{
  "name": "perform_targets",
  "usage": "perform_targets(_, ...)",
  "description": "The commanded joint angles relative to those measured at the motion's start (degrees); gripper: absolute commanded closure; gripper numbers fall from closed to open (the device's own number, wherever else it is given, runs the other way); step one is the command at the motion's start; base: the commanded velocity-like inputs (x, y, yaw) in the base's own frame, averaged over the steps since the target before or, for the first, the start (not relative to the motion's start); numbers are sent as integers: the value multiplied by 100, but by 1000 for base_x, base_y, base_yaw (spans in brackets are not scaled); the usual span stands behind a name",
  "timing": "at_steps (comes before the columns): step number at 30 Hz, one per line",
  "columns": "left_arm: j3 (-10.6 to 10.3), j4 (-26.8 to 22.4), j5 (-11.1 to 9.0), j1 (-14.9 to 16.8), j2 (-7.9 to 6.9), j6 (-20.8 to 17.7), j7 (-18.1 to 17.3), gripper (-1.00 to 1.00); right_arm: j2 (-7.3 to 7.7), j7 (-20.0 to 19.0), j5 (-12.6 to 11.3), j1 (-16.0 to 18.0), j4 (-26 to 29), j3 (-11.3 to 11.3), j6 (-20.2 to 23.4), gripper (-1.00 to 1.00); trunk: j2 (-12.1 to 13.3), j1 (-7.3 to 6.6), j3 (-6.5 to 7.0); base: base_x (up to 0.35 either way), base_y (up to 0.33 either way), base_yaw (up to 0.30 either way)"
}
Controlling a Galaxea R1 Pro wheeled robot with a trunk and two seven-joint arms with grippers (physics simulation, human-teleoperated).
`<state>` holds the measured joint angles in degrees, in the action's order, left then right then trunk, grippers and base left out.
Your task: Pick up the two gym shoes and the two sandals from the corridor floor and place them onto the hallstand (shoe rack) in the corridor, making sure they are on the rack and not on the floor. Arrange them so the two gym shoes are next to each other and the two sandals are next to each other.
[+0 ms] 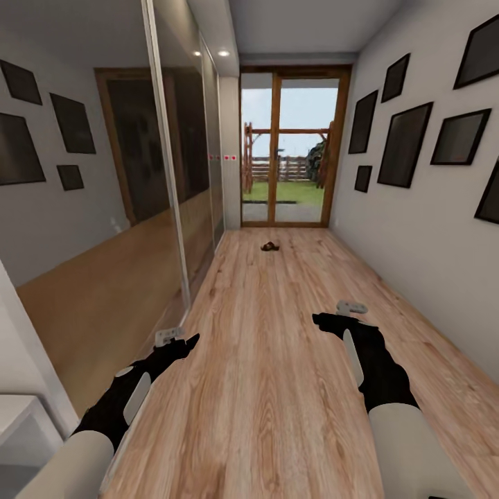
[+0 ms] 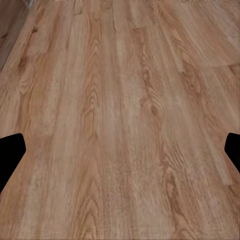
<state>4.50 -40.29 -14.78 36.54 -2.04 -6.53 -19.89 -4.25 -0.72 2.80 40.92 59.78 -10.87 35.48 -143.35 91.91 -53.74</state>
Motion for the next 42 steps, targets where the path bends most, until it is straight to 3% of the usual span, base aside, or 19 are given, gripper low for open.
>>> perform_targets(1,16,-5,-60,2,2,-59,-32,-100,-6,-8,28,4,7,-12,29,-100,-2,2,-6,349,0,0)
perform_targets(17,16,-5,-60,2,2,-59,-32,-100,-6,-8,28,4,7,-12,29,-100,-2,2,-6,349,0,-9)
perform_targets(35,16,-5,-60,2,2,-59,-31,-100,-6,-8,23,3,7,-12,29,-100,-2,2,-6,349,0,-259)
perform_targets(42,16,0,-60,2,2,-59,-29,-100,-6,-8,27,2,7,-12,29,-100,-2,2,-6,349,0,-92)
